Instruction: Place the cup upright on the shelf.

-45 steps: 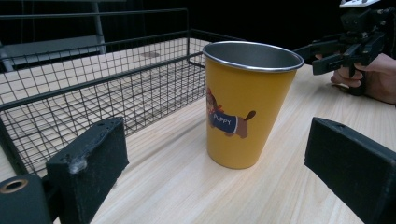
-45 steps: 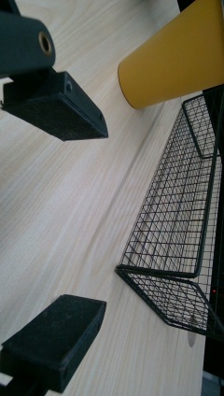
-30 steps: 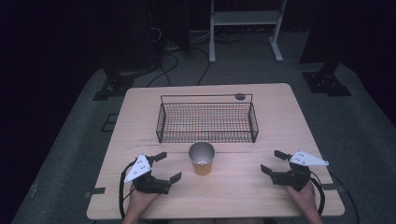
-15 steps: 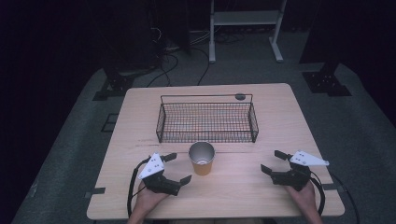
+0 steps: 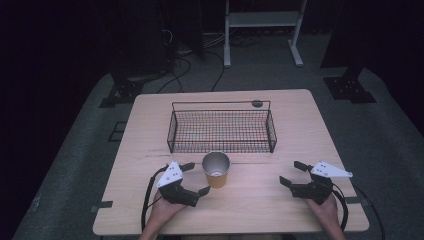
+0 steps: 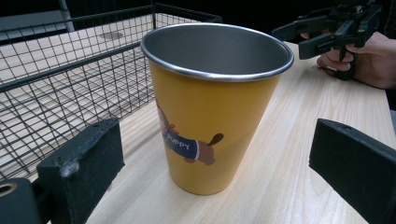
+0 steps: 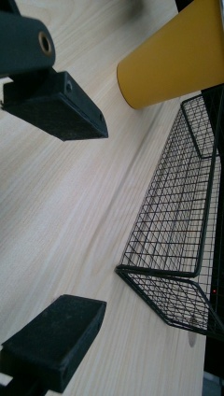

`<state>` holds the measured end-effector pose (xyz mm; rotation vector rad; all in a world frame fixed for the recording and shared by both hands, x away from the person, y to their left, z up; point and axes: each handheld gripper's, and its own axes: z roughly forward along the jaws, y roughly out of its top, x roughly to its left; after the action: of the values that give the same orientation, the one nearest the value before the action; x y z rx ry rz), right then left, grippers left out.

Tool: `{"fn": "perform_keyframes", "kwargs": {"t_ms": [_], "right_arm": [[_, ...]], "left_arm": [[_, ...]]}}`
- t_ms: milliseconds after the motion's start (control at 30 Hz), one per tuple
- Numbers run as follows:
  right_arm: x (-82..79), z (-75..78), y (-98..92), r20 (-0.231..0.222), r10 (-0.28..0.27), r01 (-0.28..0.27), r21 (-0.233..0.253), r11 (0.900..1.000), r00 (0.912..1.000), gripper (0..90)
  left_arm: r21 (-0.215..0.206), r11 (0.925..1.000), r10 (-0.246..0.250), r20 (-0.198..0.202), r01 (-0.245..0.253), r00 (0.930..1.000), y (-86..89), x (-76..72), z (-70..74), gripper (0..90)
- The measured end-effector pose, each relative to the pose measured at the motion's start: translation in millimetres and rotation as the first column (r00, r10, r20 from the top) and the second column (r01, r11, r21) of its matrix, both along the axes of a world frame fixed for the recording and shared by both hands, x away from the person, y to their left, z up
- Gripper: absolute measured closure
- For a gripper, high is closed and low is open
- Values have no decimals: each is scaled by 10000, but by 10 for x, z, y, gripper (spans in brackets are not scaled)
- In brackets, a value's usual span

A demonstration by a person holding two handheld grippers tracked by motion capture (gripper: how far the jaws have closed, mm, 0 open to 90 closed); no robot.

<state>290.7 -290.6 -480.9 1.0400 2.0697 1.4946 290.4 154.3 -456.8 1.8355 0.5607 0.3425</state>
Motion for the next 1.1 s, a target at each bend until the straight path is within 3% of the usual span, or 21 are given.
{"fn": "perform_keyframes", "kwargs": {"t_ms": [500, 1100], "right_arm": [[0, 0, 1, -11, 24, -24, 4, 10000, 10000, 134], [-1, 0, 1, -13, 37, -37, 15, 10000, 10000, 134]], "left_arm": [[-98, 9999, -83, -172, 81, 9998, -221, 153, -24, 20], [-242, 9996, -116, -111, 114, 9999, -420, 275, -42, 20]]}}
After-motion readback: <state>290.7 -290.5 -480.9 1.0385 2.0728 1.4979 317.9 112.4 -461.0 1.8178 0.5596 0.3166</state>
